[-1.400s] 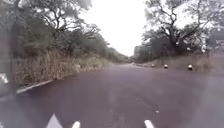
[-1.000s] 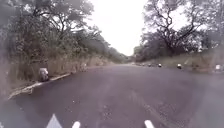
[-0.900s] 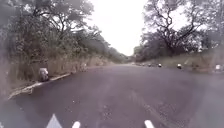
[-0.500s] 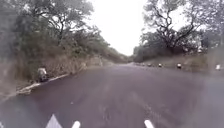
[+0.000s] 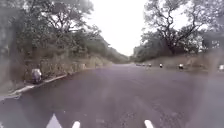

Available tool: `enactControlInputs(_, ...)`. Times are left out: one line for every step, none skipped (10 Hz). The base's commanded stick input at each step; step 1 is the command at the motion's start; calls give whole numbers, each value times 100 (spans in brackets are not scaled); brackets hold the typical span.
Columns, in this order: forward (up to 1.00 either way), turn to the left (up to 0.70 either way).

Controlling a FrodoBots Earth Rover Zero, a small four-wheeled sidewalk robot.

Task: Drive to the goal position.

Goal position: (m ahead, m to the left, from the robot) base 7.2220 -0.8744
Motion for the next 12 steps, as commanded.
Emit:
enactControlInputs(70,0)
enactControlInputs(70,0)
enactControlInputs(70,0)
enactControlInputs(70,0)
enactControlInputs(70,0)
enactControlInputs(70,0)
enactControlInputs(70,0)
enactControlInputs(70,0)
enactControlInputs(70,0)
enactControlInputs(70,0)
enactControlInputs(70,0)
enactControlInputs(70,0)
